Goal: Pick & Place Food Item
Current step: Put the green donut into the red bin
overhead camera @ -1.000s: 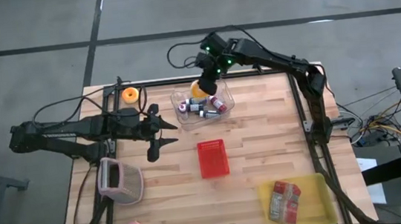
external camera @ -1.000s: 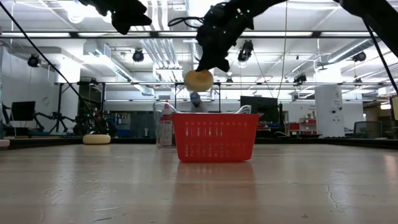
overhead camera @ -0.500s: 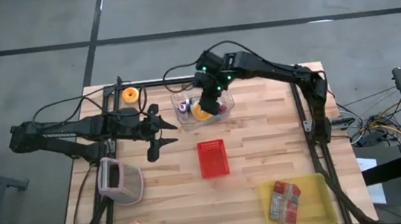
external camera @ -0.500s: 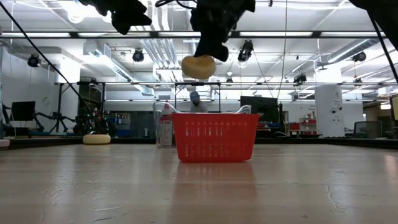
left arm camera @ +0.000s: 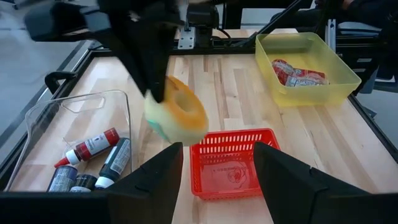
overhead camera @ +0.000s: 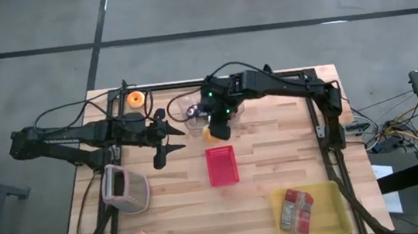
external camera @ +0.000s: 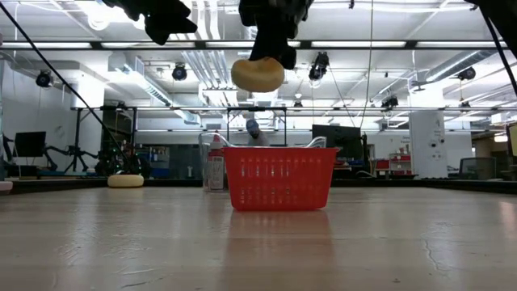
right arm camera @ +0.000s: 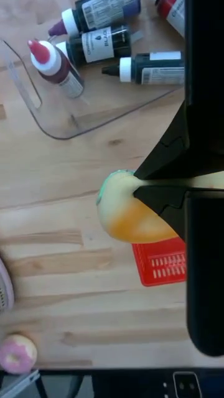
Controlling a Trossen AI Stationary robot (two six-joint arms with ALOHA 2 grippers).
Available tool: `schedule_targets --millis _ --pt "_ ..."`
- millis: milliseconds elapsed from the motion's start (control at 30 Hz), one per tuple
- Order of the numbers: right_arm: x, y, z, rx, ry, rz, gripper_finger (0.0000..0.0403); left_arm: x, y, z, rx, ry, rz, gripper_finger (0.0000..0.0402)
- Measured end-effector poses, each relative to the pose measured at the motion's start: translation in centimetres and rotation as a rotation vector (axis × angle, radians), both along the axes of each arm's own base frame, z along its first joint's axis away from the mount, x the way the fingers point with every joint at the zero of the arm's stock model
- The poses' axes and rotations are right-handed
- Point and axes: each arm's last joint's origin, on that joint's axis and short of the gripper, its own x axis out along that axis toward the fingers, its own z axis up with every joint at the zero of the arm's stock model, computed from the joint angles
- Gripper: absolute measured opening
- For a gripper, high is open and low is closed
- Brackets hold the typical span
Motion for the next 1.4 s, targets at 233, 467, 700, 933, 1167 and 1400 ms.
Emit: schedule_targets --millis 233,467,700,933,1167,1400 --pt "0.3 3.1 -0.7 -0.072 0.055 -0.022 0.0008 0.0 0.0 0.0 0.000 0.000 0.000 0.0202" --pt "0.4 6.0 -2.7 -0.081 0.116 0.032 0.0008 0.0 0.0 0.0 0.000 0.000 0.000 0.0202" --pt "0.2 7.7 -5.6 -0.193 0.192 -0.032 0.0009 0.0 0.0 0.0 0.000 -0.001 0.000 0.0202" --pt "0.6 8.8 -7.5 -0.197 0.147 -0.014 0.0009 0.0 0.0 0.0 0.000 0.000 0.000 0.0202" --pt "0.4 9.5 -9.5 -0.181 0.157 -0.028 0.0018 0.0 0.0 0.0 0.000 0.000 0.000 0.0202" --pt "0.4 9.5 -10.8 -0.179 0.139 -0.031 0.0018 0.0 0.0 0.0 0.000 0.000 0.001 0.0202"
